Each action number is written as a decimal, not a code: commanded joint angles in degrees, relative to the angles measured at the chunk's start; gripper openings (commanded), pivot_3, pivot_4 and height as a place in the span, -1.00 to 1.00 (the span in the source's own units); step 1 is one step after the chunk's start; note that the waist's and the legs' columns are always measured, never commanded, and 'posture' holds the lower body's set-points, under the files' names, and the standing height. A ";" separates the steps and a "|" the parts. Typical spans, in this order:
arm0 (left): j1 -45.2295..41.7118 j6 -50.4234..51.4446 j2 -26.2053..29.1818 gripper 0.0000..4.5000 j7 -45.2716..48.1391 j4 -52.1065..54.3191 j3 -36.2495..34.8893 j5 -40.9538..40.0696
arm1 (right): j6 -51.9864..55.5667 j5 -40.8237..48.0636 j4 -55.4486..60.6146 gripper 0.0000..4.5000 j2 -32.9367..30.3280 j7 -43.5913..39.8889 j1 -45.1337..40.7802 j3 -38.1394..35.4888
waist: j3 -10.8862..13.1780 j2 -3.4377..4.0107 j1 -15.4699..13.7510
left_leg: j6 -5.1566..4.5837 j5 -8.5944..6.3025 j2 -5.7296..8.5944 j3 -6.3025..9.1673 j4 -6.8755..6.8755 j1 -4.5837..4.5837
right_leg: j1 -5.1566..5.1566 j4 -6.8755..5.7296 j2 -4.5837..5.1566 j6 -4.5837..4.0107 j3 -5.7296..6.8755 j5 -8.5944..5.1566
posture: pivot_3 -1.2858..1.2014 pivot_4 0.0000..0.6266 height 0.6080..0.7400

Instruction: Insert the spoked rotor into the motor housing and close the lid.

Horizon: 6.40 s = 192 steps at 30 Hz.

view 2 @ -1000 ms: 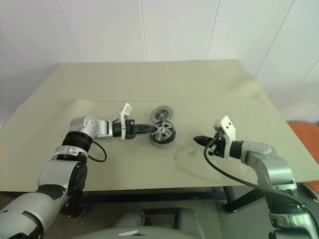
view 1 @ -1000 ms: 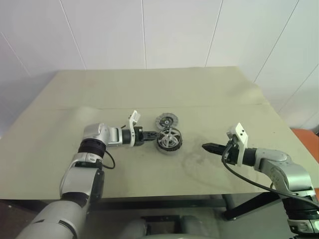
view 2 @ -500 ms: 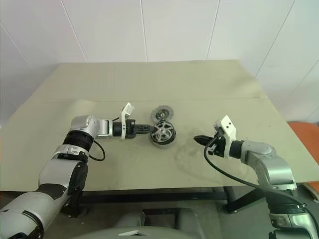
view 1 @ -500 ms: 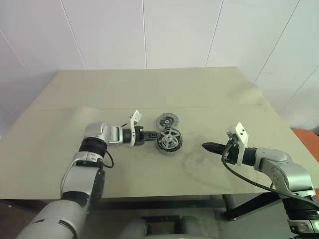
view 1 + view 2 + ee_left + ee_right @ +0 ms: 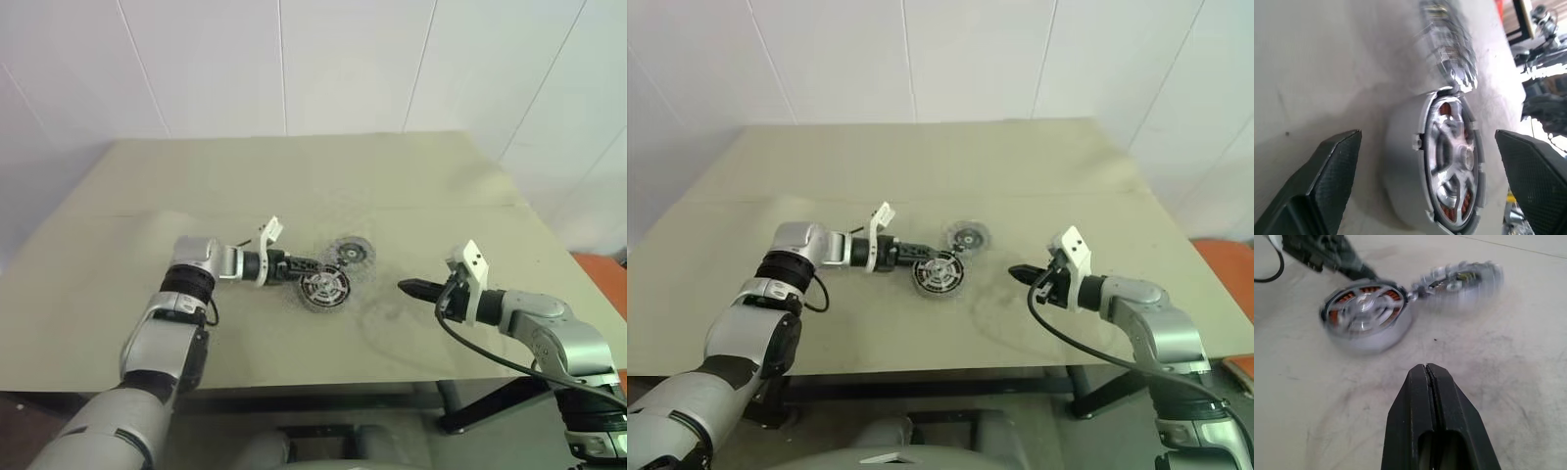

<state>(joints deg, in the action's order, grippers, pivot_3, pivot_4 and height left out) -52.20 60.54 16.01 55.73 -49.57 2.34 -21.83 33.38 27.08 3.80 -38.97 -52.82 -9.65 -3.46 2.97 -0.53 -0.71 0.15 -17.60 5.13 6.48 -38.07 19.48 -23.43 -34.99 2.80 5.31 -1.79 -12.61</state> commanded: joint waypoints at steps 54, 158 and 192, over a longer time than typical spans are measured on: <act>19.07 -48.20 -4.40 -0.99 5.77 19.21 13.69 15.69 | -1.71 -1.12 -0.82 -1.00 2.58 -0.29 -4.87 1.62 | -0.10 0.14 -1.57 | -0.18 -0.07 -0.03 -0.14 -0.08 -0.08 | 0.10 0.02 -0.05 -0.19 -0.01 0.13 | 0.03 -1.00 1.00; 43.19 -52.13 7.74 -1.00 -1.18 46.45 -2.68 -0.19 | -26.81 -39.35 -11.53 -0.99 2.78 -17.70 -29.34 32.17 | -0.13 0.22 -1.51 | -0.09 -0.04 -0.06 -0.19 -0.07 -0.09 | 0.01 -0.11 -0.05 -0.42 0.01 0.10 | 0.03 -1.00 1.00; 40.84 -54.17 7.40 -1.00 -0.05 42.96 -1.35 0.90 | -21.54 -34.54 -10.46 -0.99 3.21 -15.97 -28.76 27.27 | -0.12 0.23 -1.54 | -0.09 -0.04 -0.05 -0.18 -0.03 -0.04 | -0.04 -0.07 -0.03 -0.36 0.01 0.14 | 0.03 -1.00 1.00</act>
<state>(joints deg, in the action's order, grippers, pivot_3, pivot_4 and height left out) -9.87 7.62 23.36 55.22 -6.79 1.11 -21.12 11.97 -7.83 -8.09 -35.03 -68.76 -38.27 25.32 2.85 -0.30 -2.25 0.06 -17.64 5.08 6.30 -38.10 19.44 -23.47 -35.06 2.77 4.95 -1.77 -12.46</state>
